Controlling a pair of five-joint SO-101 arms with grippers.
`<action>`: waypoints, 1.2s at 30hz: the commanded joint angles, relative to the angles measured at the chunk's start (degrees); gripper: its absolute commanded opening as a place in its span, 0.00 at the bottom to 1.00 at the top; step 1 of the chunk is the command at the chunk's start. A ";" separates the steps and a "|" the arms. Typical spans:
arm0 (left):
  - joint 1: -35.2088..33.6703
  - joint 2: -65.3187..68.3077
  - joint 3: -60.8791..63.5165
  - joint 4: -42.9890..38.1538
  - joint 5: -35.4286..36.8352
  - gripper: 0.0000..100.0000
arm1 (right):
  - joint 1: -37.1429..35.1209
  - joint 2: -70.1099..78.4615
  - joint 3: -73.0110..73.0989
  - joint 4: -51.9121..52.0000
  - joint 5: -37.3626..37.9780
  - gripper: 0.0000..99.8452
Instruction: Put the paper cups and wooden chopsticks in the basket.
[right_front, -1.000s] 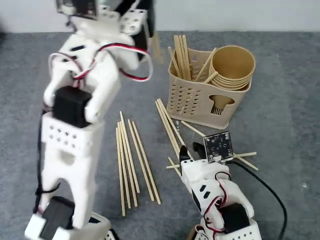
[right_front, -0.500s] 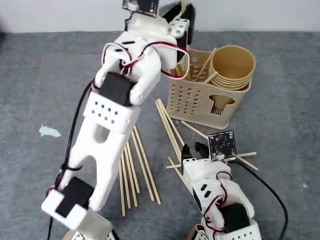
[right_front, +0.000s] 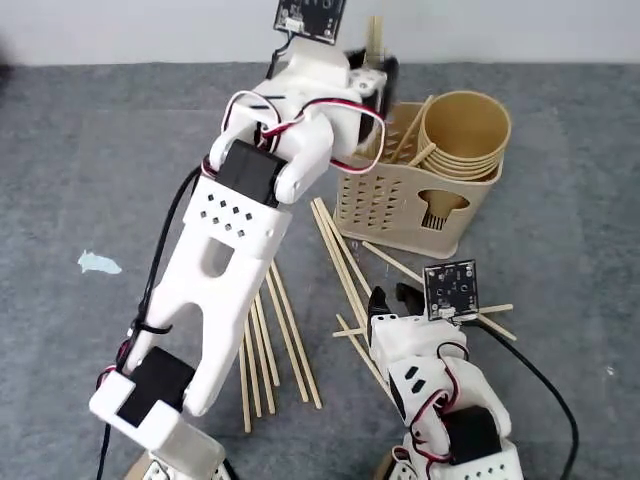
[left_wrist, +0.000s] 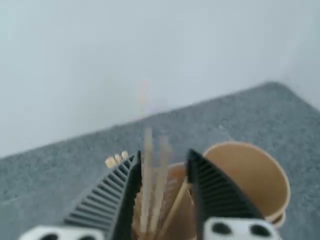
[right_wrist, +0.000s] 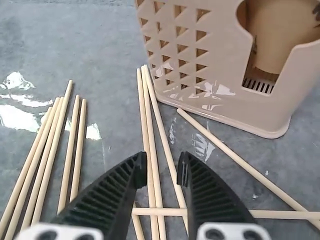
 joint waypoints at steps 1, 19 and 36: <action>0.44 -2.90 -5.67 5.80 0.53 0.19 | 0.57 -0.75 -0.35 0.13 -0.62 0.12; -10.90 -17.49 -10.59 31.56 0.09 0.19 | 0.66 -0.66 -1.14 0.13 -0.44 0.12; -31.30 -29.19 17.27 43.78 -15.74 0.19 | -6.81 12.53 -17.14 4.88 3.52 0.12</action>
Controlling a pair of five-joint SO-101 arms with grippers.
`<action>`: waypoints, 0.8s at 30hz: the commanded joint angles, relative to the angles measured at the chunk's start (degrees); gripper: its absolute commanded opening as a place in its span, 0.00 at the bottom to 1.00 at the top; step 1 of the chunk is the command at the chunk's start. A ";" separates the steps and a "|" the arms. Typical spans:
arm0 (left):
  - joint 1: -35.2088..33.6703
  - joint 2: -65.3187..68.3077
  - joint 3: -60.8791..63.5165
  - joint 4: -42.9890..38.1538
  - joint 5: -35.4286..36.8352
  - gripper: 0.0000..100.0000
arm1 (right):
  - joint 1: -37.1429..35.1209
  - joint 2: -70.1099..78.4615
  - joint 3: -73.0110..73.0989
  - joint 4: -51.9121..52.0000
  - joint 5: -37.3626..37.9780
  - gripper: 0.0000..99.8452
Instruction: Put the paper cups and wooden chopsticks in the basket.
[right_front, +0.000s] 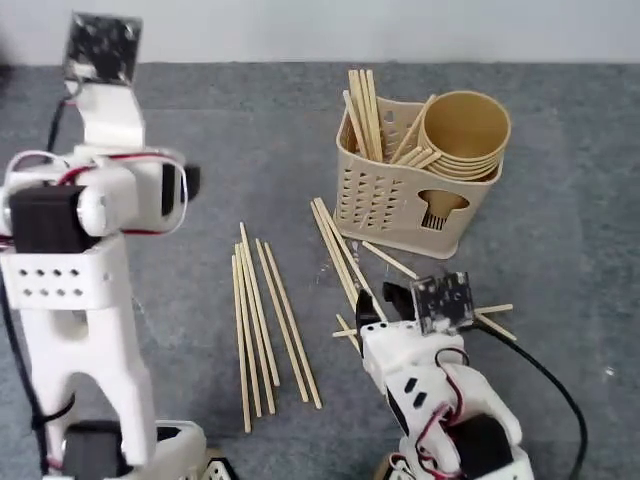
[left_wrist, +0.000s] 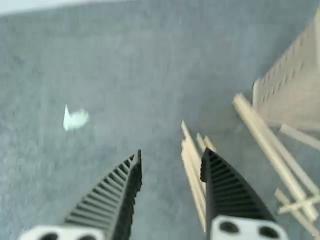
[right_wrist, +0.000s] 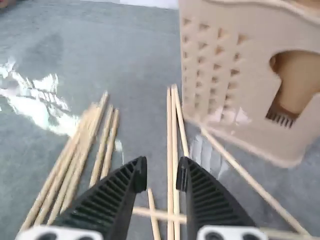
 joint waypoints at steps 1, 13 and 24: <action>-2.02 -5.80 6.99 0.88 -1.85 0.19 | -0.57 9.80 -8.35 -0.40 0.70 0.12; -4.57 -16.35 26.24 -3.43 -2.46 0.19 | -8.13 48.57 -26.81 -0.92 1.05 0.12; -15.65 -16.35 39.08 -14.59 -2.81 0.19 | -16.40 76.97 -38.77 -9.10 0.70 0.14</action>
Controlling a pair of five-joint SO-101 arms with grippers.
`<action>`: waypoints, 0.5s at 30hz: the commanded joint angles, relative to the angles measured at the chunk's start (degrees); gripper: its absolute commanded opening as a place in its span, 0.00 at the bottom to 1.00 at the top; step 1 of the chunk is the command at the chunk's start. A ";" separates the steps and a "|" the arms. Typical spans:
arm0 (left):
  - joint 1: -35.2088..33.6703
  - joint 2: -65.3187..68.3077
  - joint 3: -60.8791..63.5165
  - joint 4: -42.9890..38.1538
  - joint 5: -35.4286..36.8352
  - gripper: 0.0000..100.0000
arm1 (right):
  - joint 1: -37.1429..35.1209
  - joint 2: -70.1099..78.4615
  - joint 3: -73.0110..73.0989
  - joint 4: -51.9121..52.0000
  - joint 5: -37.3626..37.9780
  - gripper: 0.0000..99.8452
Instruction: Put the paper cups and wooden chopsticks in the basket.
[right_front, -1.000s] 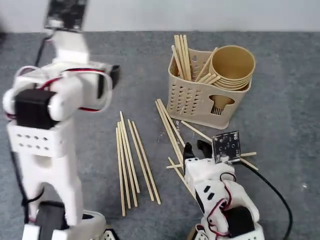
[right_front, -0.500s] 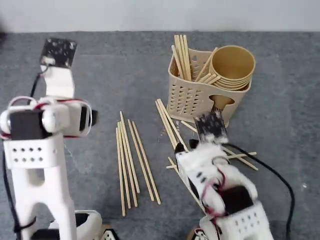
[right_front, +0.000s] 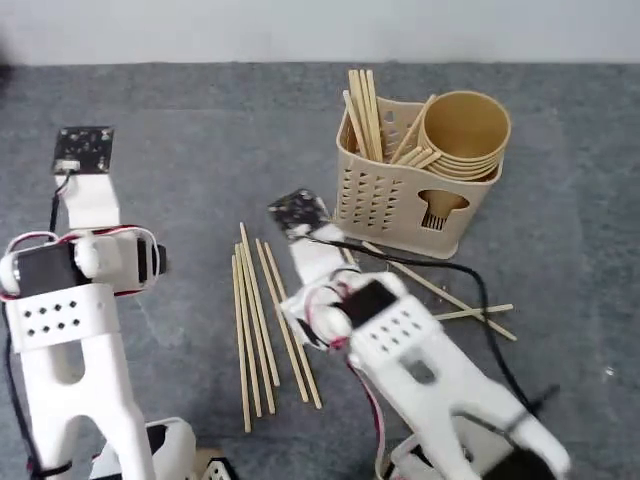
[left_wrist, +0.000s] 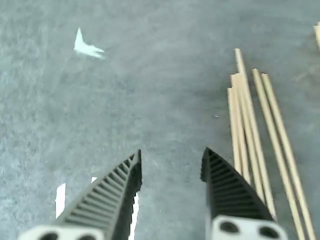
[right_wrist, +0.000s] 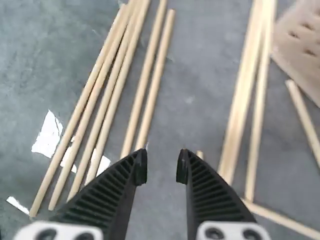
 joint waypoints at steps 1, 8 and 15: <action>-2.55 -1.76 0.66 -2.99 -1.49 0.19 | -1.63 8.13 -7.03 -2.77 0.09 0.17; -2.99 -1.76 2.15 -3.34 -2.46 0.19 | -2.59 25.89 -19.52 -2.51 0.00 0.21; -2.99 -1.85 2.15 -3.34 -2.46 0.19 | -2.59 37.05 -28.22 -2.51 0.00 0.21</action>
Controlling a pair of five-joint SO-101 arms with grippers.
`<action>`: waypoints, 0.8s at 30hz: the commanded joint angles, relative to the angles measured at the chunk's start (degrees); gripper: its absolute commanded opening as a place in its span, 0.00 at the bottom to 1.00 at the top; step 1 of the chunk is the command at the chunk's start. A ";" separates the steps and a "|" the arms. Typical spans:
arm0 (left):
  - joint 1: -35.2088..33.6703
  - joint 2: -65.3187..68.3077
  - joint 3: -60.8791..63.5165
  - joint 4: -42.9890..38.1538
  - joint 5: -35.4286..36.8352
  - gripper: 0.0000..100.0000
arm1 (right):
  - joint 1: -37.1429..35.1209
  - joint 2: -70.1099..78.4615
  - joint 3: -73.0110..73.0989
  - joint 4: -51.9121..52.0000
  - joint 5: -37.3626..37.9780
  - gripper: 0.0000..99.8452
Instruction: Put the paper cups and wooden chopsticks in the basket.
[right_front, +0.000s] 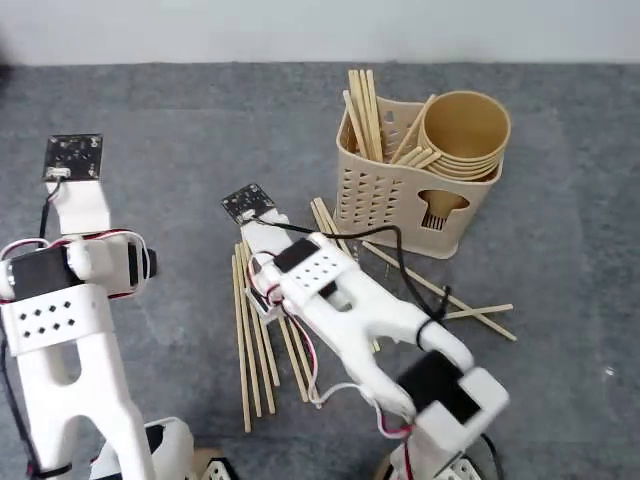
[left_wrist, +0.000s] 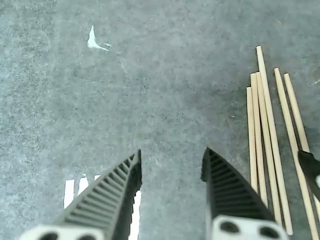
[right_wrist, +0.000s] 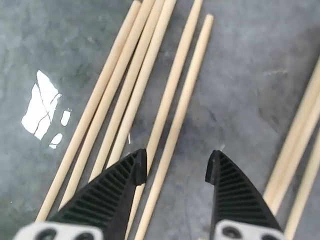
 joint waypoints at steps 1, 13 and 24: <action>-0.53 -1.85 -0.22 -1.14 -0.44 0.19 | -0.40 2.42 -5.71 -1.01 0.00 0.21; -0.53 -1.85 -0.22 -1.14 -0.26 0.19 | -0.13 13.49 -10.90 -0.13 0.26 0.21; -0.53 -2.11 -0.31 -1.14 -0.26 0.19 | 0.13 13.49 -11.25 3.38 4.31 0.01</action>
